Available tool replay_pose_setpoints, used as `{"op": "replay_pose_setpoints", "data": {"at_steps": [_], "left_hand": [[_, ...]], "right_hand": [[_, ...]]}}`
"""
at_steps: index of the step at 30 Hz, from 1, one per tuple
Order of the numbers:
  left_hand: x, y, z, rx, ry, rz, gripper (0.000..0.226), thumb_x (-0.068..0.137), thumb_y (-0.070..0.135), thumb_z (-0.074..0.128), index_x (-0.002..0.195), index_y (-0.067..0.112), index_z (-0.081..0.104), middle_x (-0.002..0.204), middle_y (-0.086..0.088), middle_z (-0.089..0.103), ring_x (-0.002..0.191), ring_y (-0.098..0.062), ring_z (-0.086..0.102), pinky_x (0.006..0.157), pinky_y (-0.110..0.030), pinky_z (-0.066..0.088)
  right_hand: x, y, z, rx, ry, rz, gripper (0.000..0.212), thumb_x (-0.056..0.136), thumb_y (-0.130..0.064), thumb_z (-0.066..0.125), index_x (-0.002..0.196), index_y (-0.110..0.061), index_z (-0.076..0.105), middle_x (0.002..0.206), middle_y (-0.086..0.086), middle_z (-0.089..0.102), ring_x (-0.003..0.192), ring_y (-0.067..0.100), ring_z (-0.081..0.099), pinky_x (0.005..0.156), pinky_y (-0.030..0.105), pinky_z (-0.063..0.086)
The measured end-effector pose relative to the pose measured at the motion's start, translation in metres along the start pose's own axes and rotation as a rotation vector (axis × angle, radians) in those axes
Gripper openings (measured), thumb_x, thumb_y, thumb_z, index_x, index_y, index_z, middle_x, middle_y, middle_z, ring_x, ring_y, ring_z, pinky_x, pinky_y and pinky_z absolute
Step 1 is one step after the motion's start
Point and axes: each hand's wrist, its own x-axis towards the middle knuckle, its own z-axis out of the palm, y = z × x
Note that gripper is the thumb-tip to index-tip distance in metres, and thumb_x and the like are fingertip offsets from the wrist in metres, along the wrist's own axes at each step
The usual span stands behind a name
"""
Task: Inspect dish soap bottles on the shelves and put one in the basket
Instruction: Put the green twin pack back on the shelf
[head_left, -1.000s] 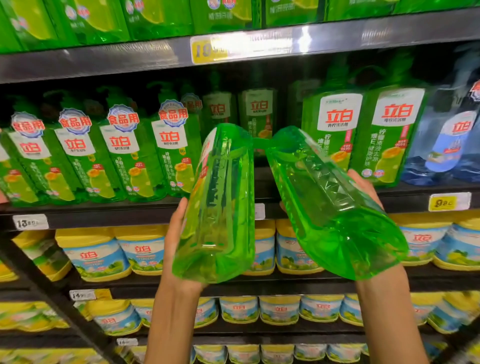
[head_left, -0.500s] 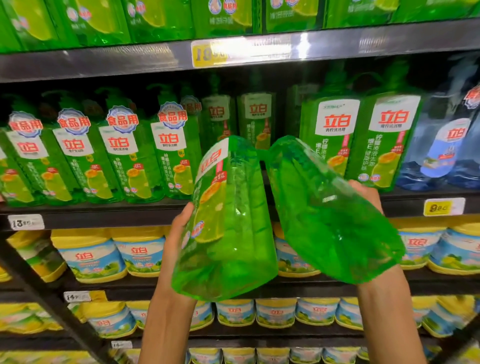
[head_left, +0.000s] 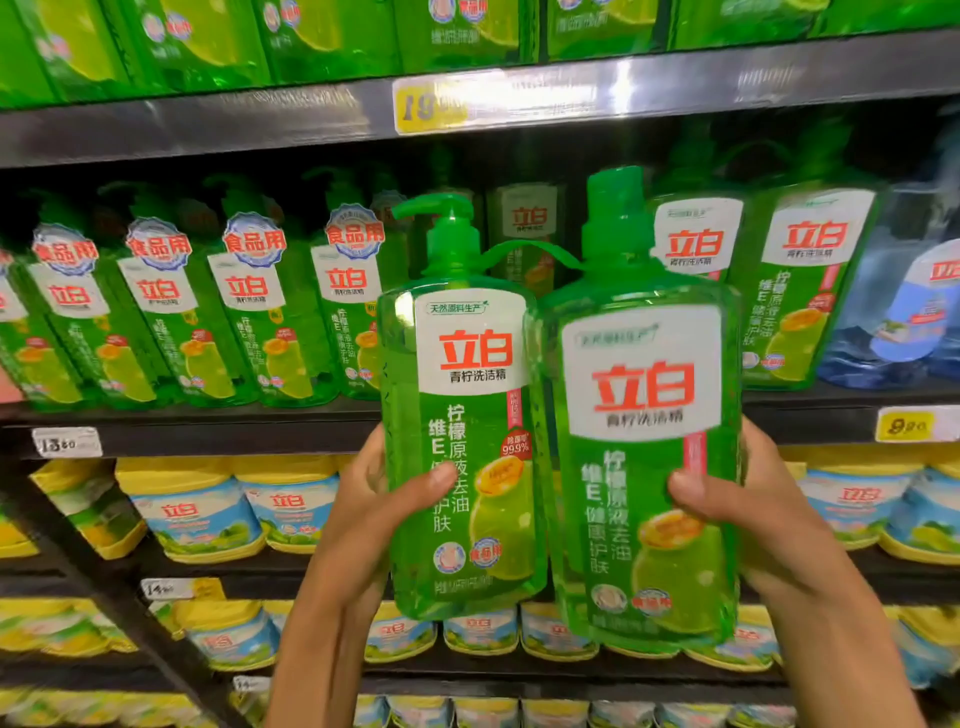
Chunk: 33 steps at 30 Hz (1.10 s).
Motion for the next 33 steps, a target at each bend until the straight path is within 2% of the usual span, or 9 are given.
{"op": "replay_pose_setpoints", "data": {"at_steps": [3, 7, 12, 15, 19, 22, 25, 30, 33], "left_hand": [[0.001, 0.001, -0.006, 0.071, 0.034, 0.059, 0.08, 0.031, 0.047, 0.094, 0.105, 0.036, 0.068, 0.106, -0.001, 0.074, 0.095, -0.018, 0.071, 0.071, -0.028, 0.058], [0.002, 0.004, -0.01, 0.279, 0.144, 0.222, 0.072, 0.04, 0.039, 0.088, 0.106, 0.052, 0.061, 0.108, 0.014, 0.071, 0.098, -0.007, 0.069, 0.073, -0.02, 0.056], [0.003, 0.007, -0.013, 0.648, 0.342, 0.501, 0.076, 0.049, 0.048, 0.079, 0.117, 0.059, 0.047, 0.114, 0.031, 0.059, 0.104, 0.016, 0.054, 0.084, -0.001, 0.043], [0.007, 0.007, -0.019, 0.756, 0.445, 0.606, 0.087, 0.051, 0.051, 0.08, 0.128, 0.042, 0.041, 0.122, 0.019, 0.054, 0.113, 0.016, 0.048, 0.093, -0.005, 0.04], [0.012, 0.007, -0.022, 0.877, 0.469, 0.691, 0.09, 0.053, 0.037, 0.082, 0.131, 0.033, 0.036, 0.123, 0.009, 0.05, 0.113, 0.027, 0.038, 0.093, 0.003, 0.031], [0.015, 0.006, -0.022, 0.852, 0.424, 0.644, 0.091, 0.053, 0.03, 0.082, 0.134, 0.025, 0.04, 0.121, 0.01, 0.052, 0.111, 0.026, 0.041, 0.09, 0.004, 0.034], [0.018, 0.004, -0.019, 0.726, 0.348, 0.571, 0.09, 0.052, 0.037, 0.085, 0.131, 0.021, 0.045, 0.117, 0.024, 0.057, 0.108, 0.019, 0.05, 0.085, 0.001, 0.04], [0.024, -0.011, 0.0, 0.4, 0.196, 0.392, 0.069, 0.049, 0.034, 0.082, 0.114, 0.037, 0.061, 0.108, 0.012, 0.07, 0.097, -0.005, 0.067, 0.075, -0.014, 0.053], [0.038, -0.02, 0.007, 0.282, 0.146, 0.308, 0.07, 0.046, 0.031, 0.084, 0.112, 0.04, 0.063, 0.108, 0.005, 0.073, 0.098, -0.014, 0.07, 0.072, -0.019, 0.055]], "right_hand": [[0.002, 0.004, -0.007, -0.196, 0.03, -0.113, 0.08, 0.036, -0.065, 0.089, 0.111, -0.052, 0.064, 0.109, -0.017, 0.072, 0.102, 0.0, 0.067, 0.085, 0.016, 0.052], [0.007, 0.006, -0.009, -0.286, 0.186, -0.221, 0.071, 0.046, -0.058, 0.084, 0.112, -0.054, 0.058, 0.107, -0.028, 0.068, 0.096, -0.01, 0.063, 0.079, 0.004, 0.046], [0.003, 0.016, -0.008, -0.464, 0.423, -0.284, 0.077, 0.056, -0.078, 0.069, 0.122, -0.042, 0.053, 0.114, -0.045, 0.054, 0.104, -0.025, 0.049, 0.087, -0.003, 0.036], [0.002, 0.027, -0.016, -0.52, 0.519, -0.285, 0.099, 0.047, -0.059, 0.083, 0.131, -0.021, 0.048, 0.111, -0.035, 0.056, 0.106, -0.02, 0.05, 0.095, 0.006, 0.041], [0.002, 0.032, -0.022, -0.501, 0.558, -0.314, 0.102, 0.042, -0.049, 0.081, 0.137, -0.029, 0.048, 0.125, -0.014, 0.06, 0.114, -0.001, 0.057, 0.095, 0.033, 0.053], [0.006, 0.034, -0.021, -0.537, 0.561, -0.34, 0.103, 0.045, -0.044, 0.088, 0.136, -0.015, 0.048, 0.124, -0.013, 0.058, 0.116, -0.003, 0.054, 0.096, 0.039, 0.053], [0.015, 0.033, -0.019, -0.635, 0.561, -0.355, 0.098, 0.052, -0.048, 0.089, 0.13, -0.003, 0.05, 0.119, -0.007, 0.058, 0.105, -0.009, 0.053, 0.098, 0.016, 0.044], [0.039, 0.03, -0.005, -0.201, 0.483, -0.212, 0.08, 0.045, -0.053, 0.082, 0.119, -0.058, 0.051, 0.125, -0.027, 0.058, 0.114, -0.01, 0.056, 0.093, 0.011, 0.046], [0.057, 0.042, -0.005, -0.041, 0.435, -0.153, 0.091, 0.041, -0.061, 0.087, 0.124, -0.06, 0.05, 0.138, -0.023, 0.053, 0.13, 0.003, 0.049, 0.113, 0.04, 0.035]]}}
